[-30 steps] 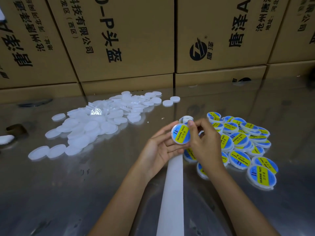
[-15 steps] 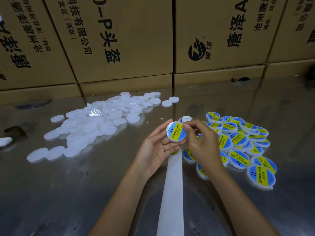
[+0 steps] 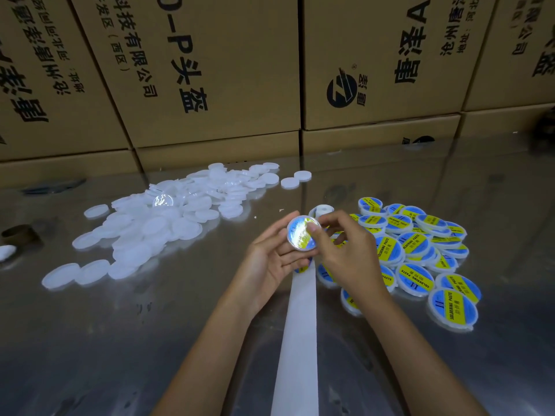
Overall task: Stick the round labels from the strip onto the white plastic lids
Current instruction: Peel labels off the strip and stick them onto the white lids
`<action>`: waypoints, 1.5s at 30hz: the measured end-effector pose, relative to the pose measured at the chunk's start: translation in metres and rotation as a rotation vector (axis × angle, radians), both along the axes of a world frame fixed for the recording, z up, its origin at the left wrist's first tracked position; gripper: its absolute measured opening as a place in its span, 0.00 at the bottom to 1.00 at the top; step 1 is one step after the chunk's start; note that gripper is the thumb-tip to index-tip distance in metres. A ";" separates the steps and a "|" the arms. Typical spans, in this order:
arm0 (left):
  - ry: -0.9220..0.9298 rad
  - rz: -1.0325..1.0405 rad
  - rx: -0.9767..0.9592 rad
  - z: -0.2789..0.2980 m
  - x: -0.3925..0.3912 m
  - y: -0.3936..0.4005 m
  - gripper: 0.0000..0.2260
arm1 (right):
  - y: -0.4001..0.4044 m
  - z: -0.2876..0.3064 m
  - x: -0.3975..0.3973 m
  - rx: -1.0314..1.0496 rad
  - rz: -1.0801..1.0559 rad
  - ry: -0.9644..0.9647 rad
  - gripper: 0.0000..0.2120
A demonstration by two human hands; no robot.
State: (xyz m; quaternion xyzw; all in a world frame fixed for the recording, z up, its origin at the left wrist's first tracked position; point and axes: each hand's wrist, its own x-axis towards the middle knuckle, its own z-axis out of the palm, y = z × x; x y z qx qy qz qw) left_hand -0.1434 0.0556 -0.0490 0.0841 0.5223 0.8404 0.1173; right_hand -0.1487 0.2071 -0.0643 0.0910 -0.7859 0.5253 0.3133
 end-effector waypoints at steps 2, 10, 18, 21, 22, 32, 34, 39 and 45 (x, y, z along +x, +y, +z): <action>0.024 0.021 -0.004 0.000 -0.001 -0.001 0.16 | -0.003 -0.004 0.001 0.067 0.049 -0.095 0.18; 0.033 0.158 -0.088 0.001 -0.002 -0.001 0.11 | -0.003 -0.006 -0.001 0.185 -0.002 0.049 0.16; 0.074 0.266 -0.145 -0.005 -0.006 -0.005 0.10 | -0.005 -0.004 0.001 0.241 -0.002 0.035 0.24; 0.049 0.291 -0.172 -0.007 -0.007 -0.004 0.10 | 0.002 0.000 0.001 0.212 -0.276 0.059 0.22; 0.034 0.306 -0.188 -0.008 -0.007 -0.005 0.09 | 0.008 0.001 0.000 0.225 -0.409 0.013 0.24; -0.023 0.400 -0.189 -0.016 -0.015 -0.014 0.09 | 0.045 0.001 -0.003 0.342 -0.643 -0.422 0.32; -0.034 0.415 -0.162 -0.016 -0.016 -0.016 0.09 | 0.042 0.002 -0.002 0.365 -0.626 -0.329 0.29; -0.004 0.586 -0.189 -0.021 -0.016 -0.019 0.08 | 0.017 0.002 0.002 0.319 -0.331 -0.110 0.22; 0.079 0.786 -0.479 -0.022 -0.040 -0.044 0.12 | -0.006 0.000 0.005 0.326 -0.213 -0.084 0.13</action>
